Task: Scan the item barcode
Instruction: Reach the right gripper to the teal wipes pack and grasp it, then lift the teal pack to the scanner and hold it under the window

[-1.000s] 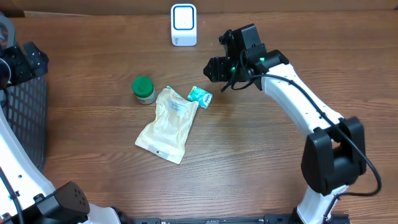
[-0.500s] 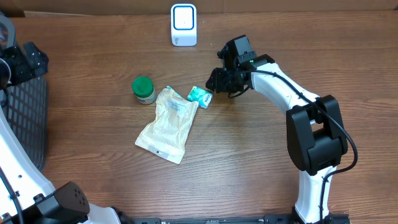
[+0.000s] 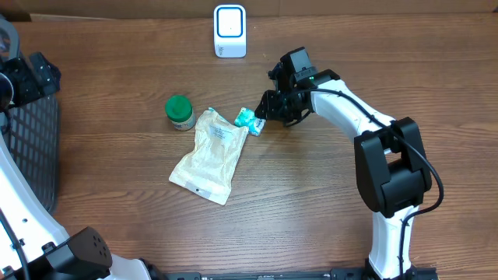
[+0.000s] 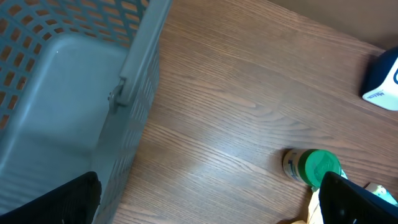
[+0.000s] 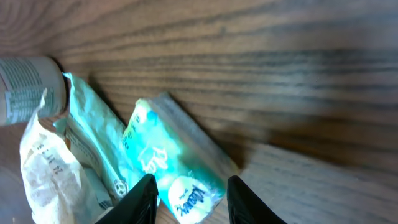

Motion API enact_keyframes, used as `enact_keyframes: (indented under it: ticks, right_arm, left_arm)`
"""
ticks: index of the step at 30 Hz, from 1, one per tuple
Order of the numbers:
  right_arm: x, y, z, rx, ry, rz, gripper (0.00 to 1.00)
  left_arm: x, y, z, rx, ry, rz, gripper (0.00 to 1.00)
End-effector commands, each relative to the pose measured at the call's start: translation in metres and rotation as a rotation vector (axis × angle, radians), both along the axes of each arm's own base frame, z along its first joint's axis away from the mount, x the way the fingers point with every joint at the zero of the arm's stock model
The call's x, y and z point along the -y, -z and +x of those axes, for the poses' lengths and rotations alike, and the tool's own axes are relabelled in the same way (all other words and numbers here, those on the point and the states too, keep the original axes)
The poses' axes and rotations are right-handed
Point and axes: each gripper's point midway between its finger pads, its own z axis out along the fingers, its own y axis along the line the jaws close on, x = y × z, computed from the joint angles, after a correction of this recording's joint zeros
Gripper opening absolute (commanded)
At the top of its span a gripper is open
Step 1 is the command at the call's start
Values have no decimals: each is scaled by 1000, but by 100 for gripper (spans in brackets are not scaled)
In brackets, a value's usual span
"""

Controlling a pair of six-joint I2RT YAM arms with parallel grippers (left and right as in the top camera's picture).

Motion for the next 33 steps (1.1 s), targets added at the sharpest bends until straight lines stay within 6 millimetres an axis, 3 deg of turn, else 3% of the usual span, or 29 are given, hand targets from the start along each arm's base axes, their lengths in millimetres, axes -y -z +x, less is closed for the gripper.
enact_keyframes:
  ticks: [1, 4, 10, 14, 18, 22, 30, 33]
  right_arm:
    - [-6, 19, -8, -67, 21, 0, 34]
    - [-5, 31, -8, -113, 74, 0, 34]
    - [-3, 34, -7, -144, 121, 5, 32]
    - [-9, 34, -11, -146, 107, 9, 4]
    - [-12, 17, -10, -145, 93, 60, 4]
    - [-1, -24, -5, -120, 109, 130, 4]
    - [40, -147, 7, -27, 114, 475, 4]
    - [45, -169, 2, -70, 93, 606, 4]
  left_arm:
    - [1, -4, 1, 9, 26, 16, 100]
    - [1, -4, 1, 9, 26, 16, 100]
    - [1, -4, 1, 8, 26, 16, 100]
    - [1, -4, 1, 8, 26, 16, 100]
    - [1, -4, 1, 8, 26, 16, 100]
    - [1, -4, 1, 9, 26, 16, 100]
    - [1, -4, 1, 9, 26, 16, 100]
    - [1, -4, 1, 8, 26, 16, 100]
